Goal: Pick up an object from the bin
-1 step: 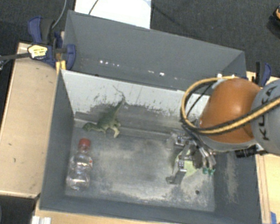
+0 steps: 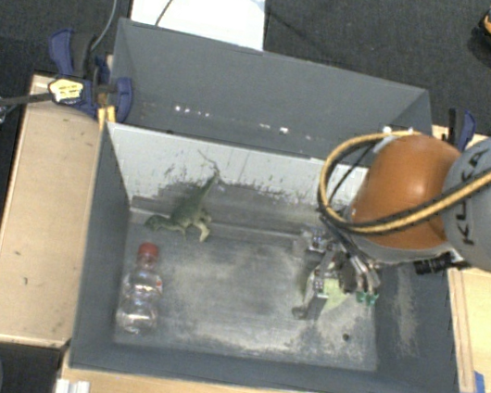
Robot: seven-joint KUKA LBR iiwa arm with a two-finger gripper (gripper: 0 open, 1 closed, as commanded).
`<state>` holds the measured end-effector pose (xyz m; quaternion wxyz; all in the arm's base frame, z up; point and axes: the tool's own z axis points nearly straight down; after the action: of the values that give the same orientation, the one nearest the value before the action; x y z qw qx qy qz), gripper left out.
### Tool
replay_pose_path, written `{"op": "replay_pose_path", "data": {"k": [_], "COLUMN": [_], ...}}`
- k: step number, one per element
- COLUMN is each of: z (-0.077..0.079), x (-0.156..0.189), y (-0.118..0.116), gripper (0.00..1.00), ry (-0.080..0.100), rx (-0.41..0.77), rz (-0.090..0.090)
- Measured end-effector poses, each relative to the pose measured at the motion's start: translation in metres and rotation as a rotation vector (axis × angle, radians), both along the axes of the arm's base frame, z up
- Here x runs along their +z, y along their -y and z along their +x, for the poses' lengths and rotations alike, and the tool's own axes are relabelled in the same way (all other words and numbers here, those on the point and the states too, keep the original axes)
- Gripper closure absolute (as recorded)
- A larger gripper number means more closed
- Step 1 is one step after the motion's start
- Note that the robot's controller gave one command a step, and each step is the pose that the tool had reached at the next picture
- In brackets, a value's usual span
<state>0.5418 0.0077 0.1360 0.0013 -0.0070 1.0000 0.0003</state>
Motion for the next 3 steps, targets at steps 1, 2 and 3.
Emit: {"op": "replay_pose_path", "data": {"k": [1,2,3], "z": [0.014,0.015,0.025], "x": [-0.029,-0.035,-0.029], "y": [0.033,0.066,0.074], "gripper": [0.0,0.0,0.0], "ry": [0.003,-0.003,0.006], "rx": [0.22,0.336,0.305], "rz": [0.001,0.0,0.0]}}
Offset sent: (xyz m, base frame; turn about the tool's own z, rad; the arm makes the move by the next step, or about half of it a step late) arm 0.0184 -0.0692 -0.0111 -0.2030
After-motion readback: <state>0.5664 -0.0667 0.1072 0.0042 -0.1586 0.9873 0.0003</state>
